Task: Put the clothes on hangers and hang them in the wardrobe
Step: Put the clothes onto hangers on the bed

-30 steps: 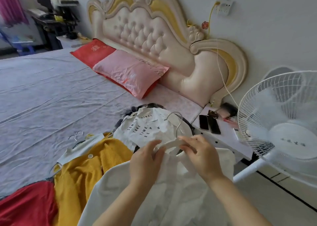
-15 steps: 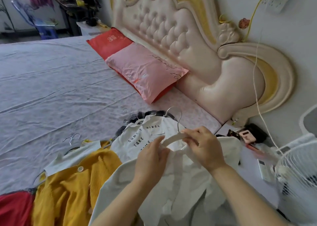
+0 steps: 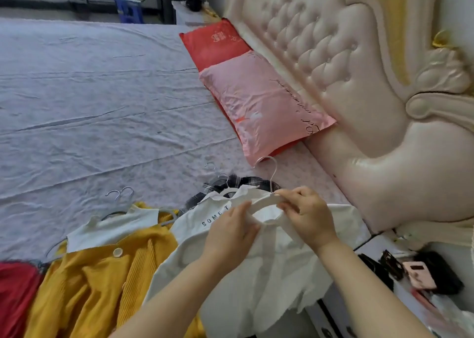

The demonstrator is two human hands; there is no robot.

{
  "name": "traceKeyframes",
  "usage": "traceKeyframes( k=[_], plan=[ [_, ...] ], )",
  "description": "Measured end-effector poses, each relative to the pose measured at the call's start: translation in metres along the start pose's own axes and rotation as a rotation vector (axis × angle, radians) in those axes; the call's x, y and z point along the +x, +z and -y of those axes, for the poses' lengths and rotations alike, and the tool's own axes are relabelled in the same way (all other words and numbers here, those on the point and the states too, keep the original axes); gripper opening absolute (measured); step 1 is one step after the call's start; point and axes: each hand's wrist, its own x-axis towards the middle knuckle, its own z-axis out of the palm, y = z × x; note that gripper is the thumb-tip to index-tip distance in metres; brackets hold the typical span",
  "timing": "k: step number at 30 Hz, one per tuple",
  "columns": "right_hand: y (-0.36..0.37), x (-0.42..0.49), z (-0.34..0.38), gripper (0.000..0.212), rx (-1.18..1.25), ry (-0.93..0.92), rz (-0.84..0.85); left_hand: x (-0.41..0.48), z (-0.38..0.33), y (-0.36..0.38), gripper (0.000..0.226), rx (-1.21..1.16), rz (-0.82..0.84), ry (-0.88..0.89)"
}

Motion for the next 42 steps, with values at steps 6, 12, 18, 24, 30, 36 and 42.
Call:
traceKeyframes(
  k=[6, 12, 18, 24, 30, 36, 42],
  plan=[
    [0.065, 0.061, -0.041, 0.023, 0.099, -0.004, 0.186, 0.055, 0.043, 0.023, 0.055, 0.09, 0.029, -0.195],
    [0.147, 0.132, -0.088, 0.033, -0.008, 0.11, 0.464, 0.122, 0.077, 0.05, 0.064, 0.202, 0.006, -0.377],
    [0.189, 0.151, -0.104, 0.046, 0.005, 0.177, 0.678, 0.136, 0.101, 0.057, 0.06, 0.236, -0.041, -0.483],
    [0.188, 0.115, -0.108, 0.037, 0.053, 0.217, 0.796, 0.115, 0.1, 0.05, 0.058, 0.258, -0.037, -0.576],
    [0.179, 0.118, -0.065, 0.038, 0.083, 0.055, 0.844, 0.096, 0.083, 0.013, 0.056, 0.34, -0.107, -0.606],
    [0.173, 0.111, 0.0, 0.04, 0.072, -0.149, 0.863, 0.048, 0.074, -0.033, 0.053, 0.428, -0.191, -0.668],
    [0.172, 0.073, 0.065, 0.042, 0.017, -0.336, 0.923, -0.047, 0.08, -0.071, 0.054, 0.467, -0.272, -0.815]
  ],
)
